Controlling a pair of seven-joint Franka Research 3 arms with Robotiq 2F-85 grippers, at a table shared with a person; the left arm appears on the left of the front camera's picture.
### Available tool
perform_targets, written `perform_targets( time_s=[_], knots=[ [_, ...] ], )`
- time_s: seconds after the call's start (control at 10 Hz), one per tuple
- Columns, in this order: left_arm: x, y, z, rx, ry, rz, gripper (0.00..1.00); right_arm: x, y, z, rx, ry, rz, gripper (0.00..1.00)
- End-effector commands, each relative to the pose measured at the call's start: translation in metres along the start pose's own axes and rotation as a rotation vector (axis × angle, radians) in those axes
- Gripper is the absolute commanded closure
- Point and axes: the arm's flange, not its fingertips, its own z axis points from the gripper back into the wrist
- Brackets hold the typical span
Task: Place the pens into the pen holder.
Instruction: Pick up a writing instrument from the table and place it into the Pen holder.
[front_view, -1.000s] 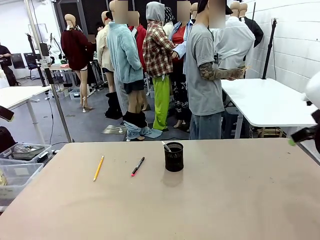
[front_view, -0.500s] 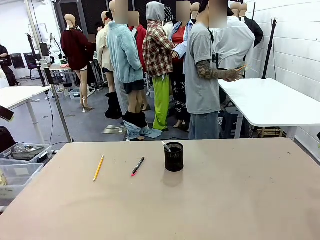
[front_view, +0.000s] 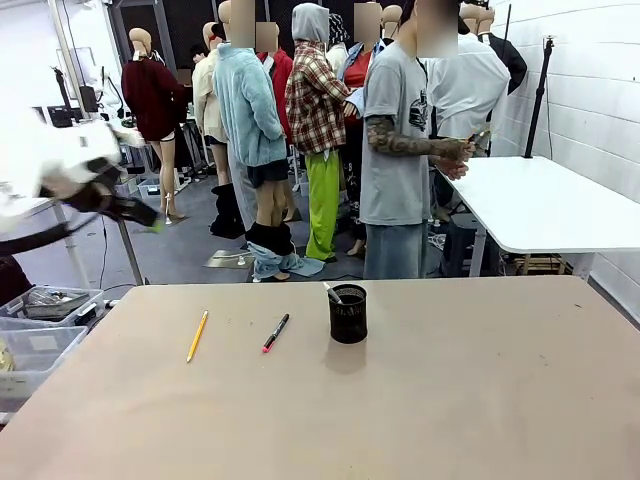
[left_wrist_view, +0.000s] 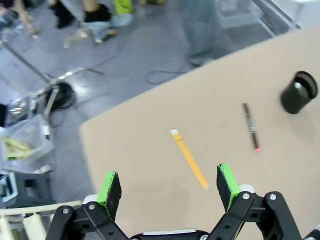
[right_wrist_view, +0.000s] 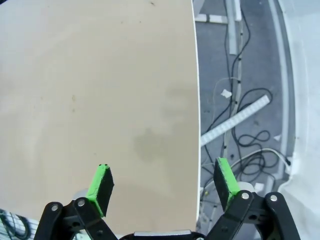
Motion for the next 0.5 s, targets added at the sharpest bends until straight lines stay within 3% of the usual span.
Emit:
perform_targets(
  time_s=[0.0, 0.1, 0.2, 0.4],
  knots=[
    [0.028, 0.011, -0.047, -0.06, 0.131, 0.08, 0.0, 0.0, 0.006, -0.003, -0.015, -0.006, -0.016, 0.0],
    [0.021, -0.008, -0.076, -0.033, 0.215, 0.114, 0.0, 0.0, 0.006, -0.003, -0.015, -0.006, -0.016, 0.0],
    [0.015, -0.013, -0.036, -0.048, 0.061, 0.02, 0.0, 0.0, 0.006, -0.003, -0.015, -0.006, -0.016, 0.0],
    [0.015, -0.013, -0.036, -0.048, 0.061, 0.02, 0.0, 0.0, 0.006, -0.003, -0.015, -0.006, -0.016, 0.0]
  ],
)
